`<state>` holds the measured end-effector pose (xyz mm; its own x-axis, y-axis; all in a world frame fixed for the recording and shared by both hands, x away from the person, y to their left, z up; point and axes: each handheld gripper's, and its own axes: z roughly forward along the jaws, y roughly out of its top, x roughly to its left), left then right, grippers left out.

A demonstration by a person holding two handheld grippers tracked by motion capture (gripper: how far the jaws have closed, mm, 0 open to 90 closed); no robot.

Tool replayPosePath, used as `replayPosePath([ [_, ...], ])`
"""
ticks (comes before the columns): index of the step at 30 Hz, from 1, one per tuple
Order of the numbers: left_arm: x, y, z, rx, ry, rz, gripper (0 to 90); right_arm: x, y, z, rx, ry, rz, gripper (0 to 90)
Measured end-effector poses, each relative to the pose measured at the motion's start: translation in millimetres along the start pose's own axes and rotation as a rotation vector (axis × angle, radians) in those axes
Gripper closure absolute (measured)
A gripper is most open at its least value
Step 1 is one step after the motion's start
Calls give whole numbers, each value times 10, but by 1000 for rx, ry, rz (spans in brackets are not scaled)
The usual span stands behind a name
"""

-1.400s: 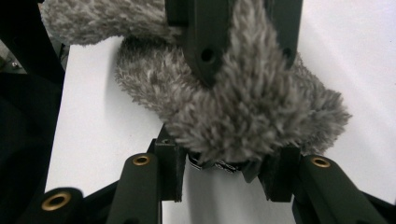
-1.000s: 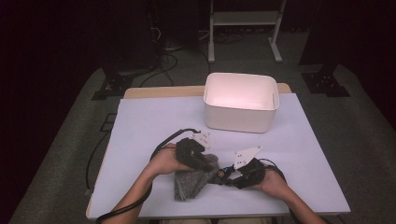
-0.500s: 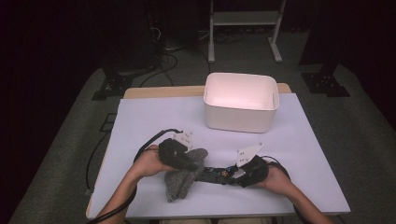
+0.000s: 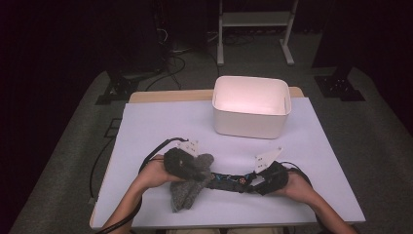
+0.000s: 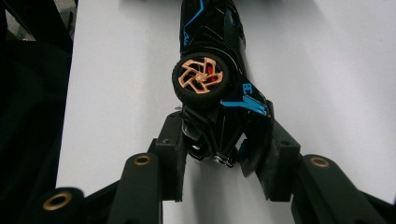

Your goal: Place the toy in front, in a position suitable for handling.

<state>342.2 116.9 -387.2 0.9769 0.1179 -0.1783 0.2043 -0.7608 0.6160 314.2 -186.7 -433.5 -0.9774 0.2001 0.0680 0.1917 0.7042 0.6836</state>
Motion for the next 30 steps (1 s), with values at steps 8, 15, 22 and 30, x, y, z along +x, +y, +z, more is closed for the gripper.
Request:
replayPosePath([
  [8,-1,23,40,-12,-18,3,805,20,237,98,48,-6,-34,483],
  [15,-16,76,102,-27,-27,18,804,22,464,229,81,-1,-86,526],
  [22,64,-76,16,-61,-23,-36,804,6,481,185,127,4,-77,544],
  [30,67,-82,150,-69,-57,-38,806,69,690,324,201,-5,-105,510],
])
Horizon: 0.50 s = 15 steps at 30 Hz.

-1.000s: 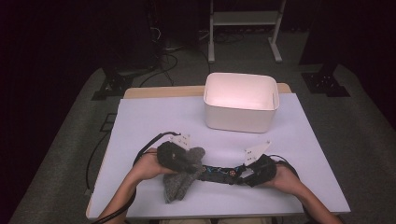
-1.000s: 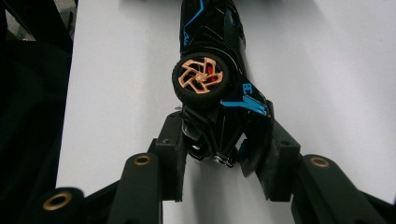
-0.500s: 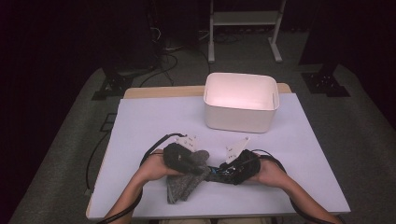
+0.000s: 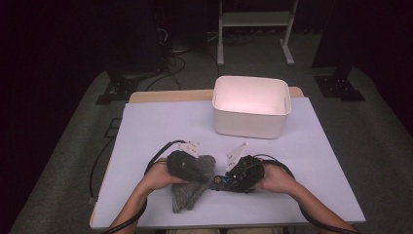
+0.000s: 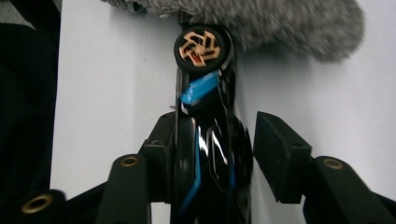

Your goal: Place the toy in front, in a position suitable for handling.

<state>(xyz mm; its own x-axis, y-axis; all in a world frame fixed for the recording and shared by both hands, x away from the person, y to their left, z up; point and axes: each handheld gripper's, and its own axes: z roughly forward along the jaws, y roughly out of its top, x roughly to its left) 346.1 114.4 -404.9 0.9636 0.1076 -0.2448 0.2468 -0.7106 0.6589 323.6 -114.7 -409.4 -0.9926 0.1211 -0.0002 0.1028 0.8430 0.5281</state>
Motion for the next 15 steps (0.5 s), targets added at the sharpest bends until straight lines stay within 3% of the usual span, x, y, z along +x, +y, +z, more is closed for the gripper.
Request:
replayPosePath([
  [4,8,-15,-20,-3,0,-1,806,23,82,78,39,-22,-40,559],
  [11,-3,-140,-67,-6,-18,-19,805,2,29,51,21,-17,-21,563],
  [15,-15,-122,-66,-15,-21,-10,807,0,43,64,8,-16,-14,564],
])
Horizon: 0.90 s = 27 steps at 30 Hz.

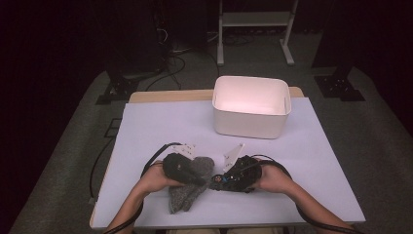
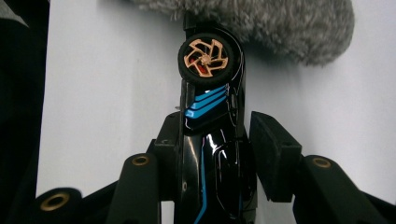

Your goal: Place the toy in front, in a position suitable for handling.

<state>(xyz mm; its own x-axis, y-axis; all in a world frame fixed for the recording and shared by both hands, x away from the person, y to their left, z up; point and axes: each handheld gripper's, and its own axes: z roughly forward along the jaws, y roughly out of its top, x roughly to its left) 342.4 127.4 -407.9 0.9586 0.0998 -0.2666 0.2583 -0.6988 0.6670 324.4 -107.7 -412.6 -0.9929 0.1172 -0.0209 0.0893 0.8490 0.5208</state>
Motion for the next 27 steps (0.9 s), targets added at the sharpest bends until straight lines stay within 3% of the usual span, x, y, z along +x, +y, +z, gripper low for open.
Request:
replayPosePath([
  [4,-49,75,-87,-7,15,19,812,1,53,18,-34,0,-6,565],
  [9,-138,237,-295,-33,36,56,813,-20,134,-9,-124,8,4,565],
  [15,-198,397,-325,-13,52,96,812,-13,106,-70,-183,-2,13,566],
  [19,-138,314,-318,-37,41,62,812,-3,-54,-140,-230,-18,35,567],
  [22,-64,248,-259,-27,33,36,812,-7,-148,-186,-246,-30,53,567],
  [27,-70,265,-318,-60,14,39,812,-3,-136,-180,-294,-21,54,568],
])
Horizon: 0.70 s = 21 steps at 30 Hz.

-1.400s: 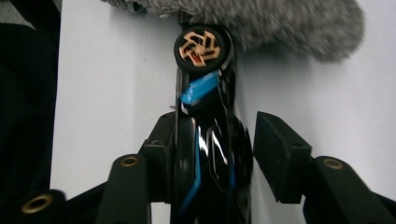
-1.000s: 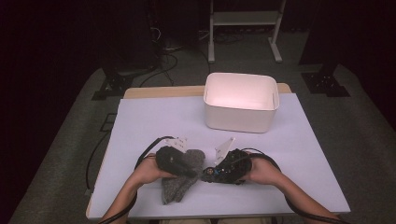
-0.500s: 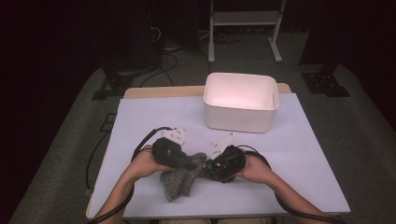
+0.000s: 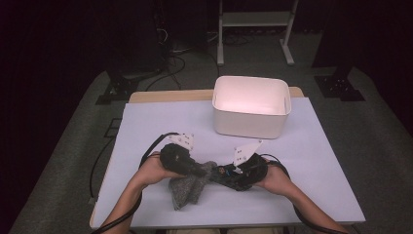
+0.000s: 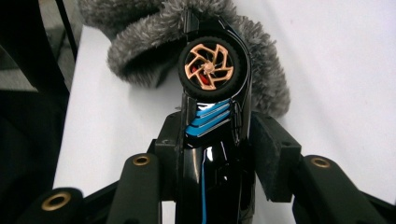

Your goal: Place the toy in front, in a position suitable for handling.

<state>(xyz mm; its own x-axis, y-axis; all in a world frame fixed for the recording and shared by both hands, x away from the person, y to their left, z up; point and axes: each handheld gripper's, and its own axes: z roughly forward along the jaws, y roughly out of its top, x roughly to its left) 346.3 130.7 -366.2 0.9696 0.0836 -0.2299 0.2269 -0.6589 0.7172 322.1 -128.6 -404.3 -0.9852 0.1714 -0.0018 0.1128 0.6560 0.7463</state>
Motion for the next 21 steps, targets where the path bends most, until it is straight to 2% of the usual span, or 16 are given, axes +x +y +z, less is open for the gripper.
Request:
replayPosePath([
  [4,-57,93,-129,-31,4,17,812,-13,84,32,-42,15,-9,568],
  [6,-87,155,-141,-20,12,43,812,-7,116,28,-41,17,-9,568],
  [11,-99,227,-82,-21,-6,51,812,29,112,-50,-3,1,-12,565],
  [13,-101,250,-56,-21,-9,54,811,54,109,-89,18,-18,-32,564],
  [18,-156,410,32,4,-13,96,812,117,139,-186,94,-51,-45,565],
  [21,-189,492,24,17,-2,126,812,129,119,-225,90,-55,-54,568],
])
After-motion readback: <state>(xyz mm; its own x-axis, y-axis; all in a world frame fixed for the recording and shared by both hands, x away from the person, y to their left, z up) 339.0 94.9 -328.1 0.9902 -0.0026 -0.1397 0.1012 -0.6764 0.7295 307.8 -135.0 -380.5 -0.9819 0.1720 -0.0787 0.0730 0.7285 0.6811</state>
